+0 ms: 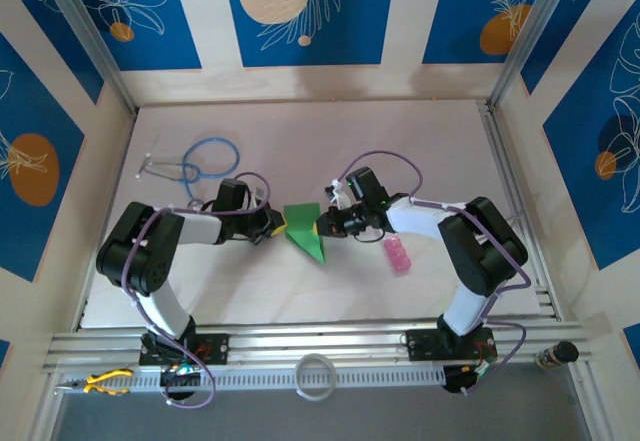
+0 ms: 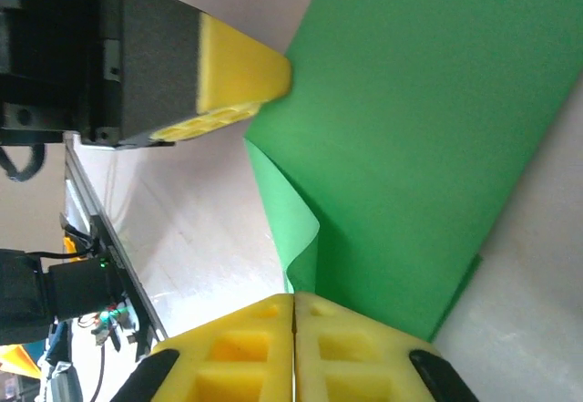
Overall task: Fold a paper plane with a square sheet of paper (pick it up from the middle)
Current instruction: Fourth fold the wing at the center of the table.
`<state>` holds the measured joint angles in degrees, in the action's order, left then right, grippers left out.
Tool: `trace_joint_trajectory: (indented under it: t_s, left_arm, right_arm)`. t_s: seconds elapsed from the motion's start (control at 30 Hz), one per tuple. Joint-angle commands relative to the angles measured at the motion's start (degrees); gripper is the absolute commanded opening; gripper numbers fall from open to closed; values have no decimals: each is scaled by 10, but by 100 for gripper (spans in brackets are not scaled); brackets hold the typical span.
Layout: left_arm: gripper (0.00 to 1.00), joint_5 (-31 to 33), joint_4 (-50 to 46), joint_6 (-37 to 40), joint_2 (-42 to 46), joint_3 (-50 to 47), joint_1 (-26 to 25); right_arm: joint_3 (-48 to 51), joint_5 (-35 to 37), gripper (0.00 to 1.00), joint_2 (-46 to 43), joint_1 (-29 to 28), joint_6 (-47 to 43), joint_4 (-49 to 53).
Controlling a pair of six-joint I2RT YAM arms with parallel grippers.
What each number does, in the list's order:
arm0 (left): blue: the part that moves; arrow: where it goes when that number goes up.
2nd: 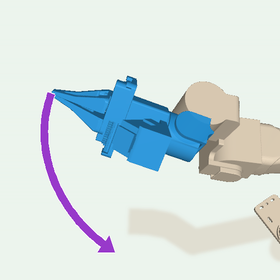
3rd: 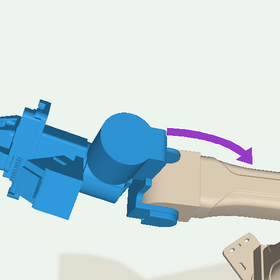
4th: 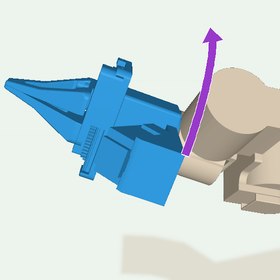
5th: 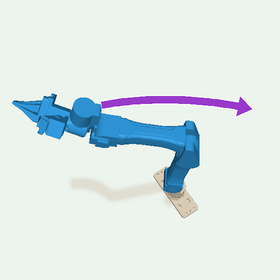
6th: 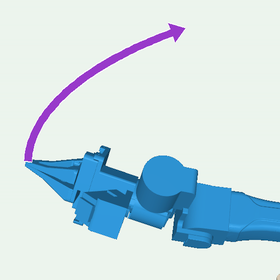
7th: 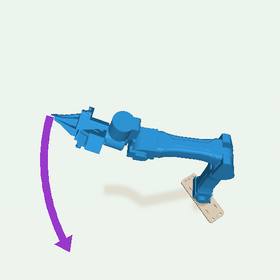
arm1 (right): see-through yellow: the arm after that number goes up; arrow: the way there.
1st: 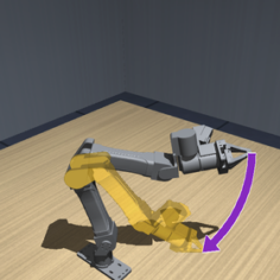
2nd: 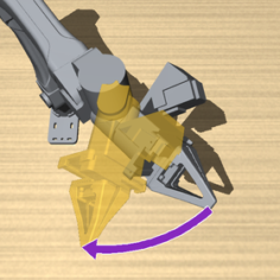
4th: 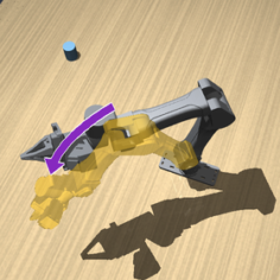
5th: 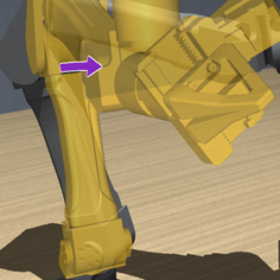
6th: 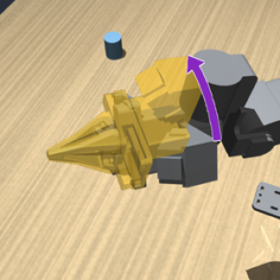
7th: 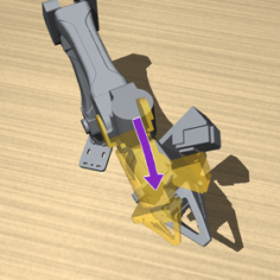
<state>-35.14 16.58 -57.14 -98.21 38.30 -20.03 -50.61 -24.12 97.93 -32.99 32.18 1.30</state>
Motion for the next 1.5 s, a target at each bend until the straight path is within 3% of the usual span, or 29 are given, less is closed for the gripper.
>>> trace_joint_trajectory:
  t_s: [0.0,0.13,0.4,0.57,0.67,0.9,1.07,1.1,1.17,1.33,1.47]
  left_arm:
    - [0,25,-7,1,30,-7,-4]
    - [0,38,-4,-5,44,-17,-4]
    - [0,62,-1,-25,76,-34,-4]
    - [0,82,-4,-40,105,-48,-7]
    - [0,96,-15,-42,127,-54,-10]
    - [0,119,-31,-55,173,-69,-17]
    - [0,146,-45,-65,200,-74,-26]
    - [0,148,-47,-65,203,-74,-26]
    - [0,151,-52,-65,208,-73,-29]
    - [0,160,-63,-71,219,-73,-36]
    - [0,175,-69,-83,234,-79,-42]
  right_arm:
    - [-13,30,14,-16,-4,-33,60]
    - [-20,75,25,-30,-11,-53,97]
    - [-14,189,34,-86,-22,-62,123]
    - [0,241,38,-134,-36,-65,114]
    - [13,268,48,-160,-42,-68,98]
    - [52,309,51,-207,-40,-39,44]
    - [54,191,51,-195,8,-11,27]
    - [57,152,47,-191,18,-13,9]
    - [69,150,43,-193,16,-7,-20]
    - [132,253,47,-214,-53,-97,-135]
    - [159,360,49,-207,-133,-228,-182]
